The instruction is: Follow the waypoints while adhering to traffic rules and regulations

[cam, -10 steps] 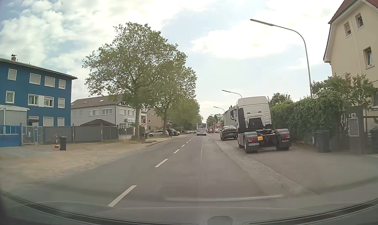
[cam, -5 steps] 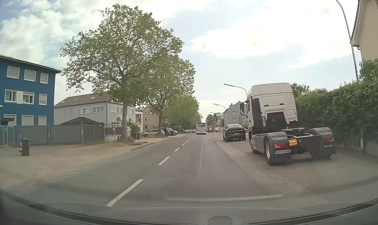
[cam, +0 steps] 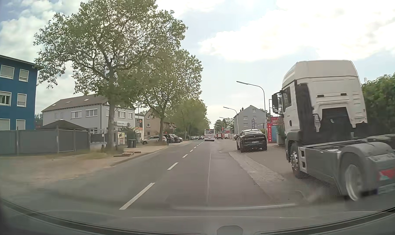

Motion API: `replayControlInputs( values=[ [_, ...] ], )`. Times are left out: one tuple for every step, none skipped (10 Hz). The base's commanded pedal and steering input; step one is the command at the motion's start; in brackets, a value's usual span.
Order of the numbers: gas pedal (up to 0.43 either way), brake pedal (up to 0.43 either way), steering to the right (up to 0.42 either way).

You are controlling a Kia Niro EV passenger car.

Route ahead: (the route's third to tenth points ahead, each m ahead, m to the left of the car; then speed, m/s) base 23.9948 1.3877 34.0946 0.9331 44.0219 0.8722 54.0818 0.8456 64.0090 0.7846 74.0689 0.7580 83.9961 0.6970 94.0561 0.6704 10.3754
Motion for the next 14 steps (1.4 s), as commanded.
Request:
replayControlInputs(
  values=[
    [0.000, 0.018, 0.003],
    [0.028, 0.018, 0.003],
    [0.039, 0.018, 0.002],
    [0.039, 0.024, 0.002],
    [0.039, 0.018, 0.003],
    [0.047, 0.018, 0.002],
    [0.059, 0.018, 0.002],
    [0.059, 0.018, 0.002],
    [0.059, 0.018, 0.002],
    [0.059, 0.018, 0.002],
    [0.059, 0.018, 0.002],
    [0.047, 0.018, 0.001],
    [0.047, 0.018, 0.001],
    [0.047, 0.018, 0.002]
  ],
)
